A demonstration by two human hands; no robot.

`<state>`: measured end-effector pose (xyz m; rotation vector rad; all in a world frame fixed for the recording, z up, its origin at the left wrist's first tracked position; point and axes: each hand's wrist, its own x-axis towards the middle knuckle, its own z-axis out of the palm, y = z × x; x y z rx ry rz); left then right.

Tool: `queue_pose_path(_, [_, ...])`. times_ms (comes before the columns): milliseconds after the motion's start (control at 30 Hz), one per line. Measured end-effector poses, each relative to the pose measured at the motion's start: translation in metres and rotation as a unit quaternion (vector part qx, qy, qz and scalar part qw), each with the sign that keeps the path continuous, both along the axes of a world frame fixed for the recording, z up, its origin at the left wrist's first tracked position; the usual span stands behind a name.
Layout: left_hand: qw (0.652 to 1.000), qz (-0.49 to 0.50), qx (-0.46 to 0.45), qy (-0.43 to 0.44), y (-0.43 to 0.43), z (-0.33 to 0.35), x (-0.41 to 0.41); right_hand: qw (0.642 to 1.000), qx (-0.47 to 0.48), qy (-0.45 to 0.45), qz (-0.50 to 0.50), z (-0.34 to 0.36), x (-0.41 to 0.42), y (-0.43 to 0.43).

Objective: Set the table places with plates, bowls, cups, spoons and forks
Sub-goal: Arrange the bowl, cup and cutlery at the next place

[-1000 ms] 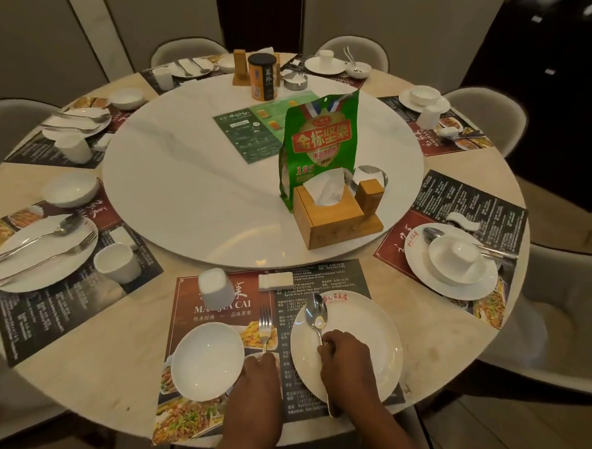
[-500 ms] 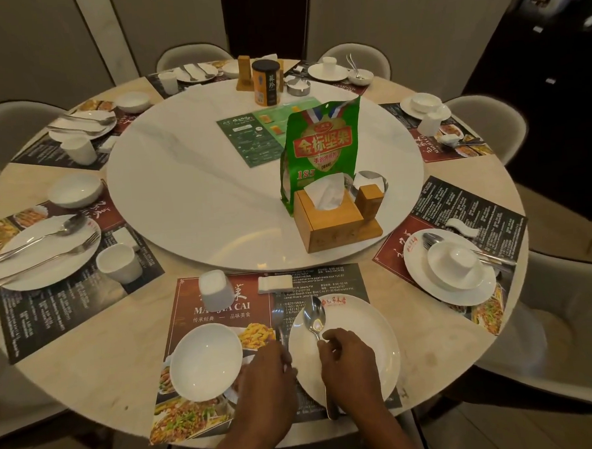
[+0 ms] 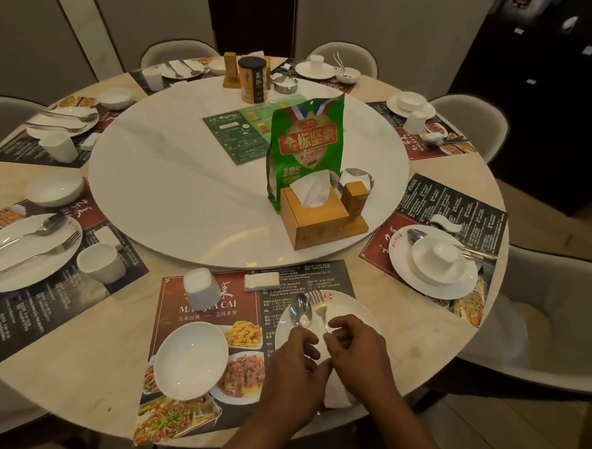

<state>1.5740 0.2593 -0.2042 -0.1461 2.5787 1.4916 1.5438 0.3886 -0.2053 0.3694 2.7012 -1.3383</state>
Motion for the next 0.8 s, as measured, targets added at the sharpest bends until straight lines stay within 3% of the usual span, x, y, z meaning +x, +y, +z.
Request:
queue_pose_path(400, [0.993, -0.005, -0.112, -0.032, -0.008, -0.017, -0.01, 0.995, 0.059, -0.053, -0.067, -0.027, -0.004, 0.022])
queue_pose_path(800, [0.988, -0.018, -0.148, -0.033, -0.004, -0.03, -0.018, 0.986, 0.159, -0.042, -0.026, -0.021, -0.002, 0.015])
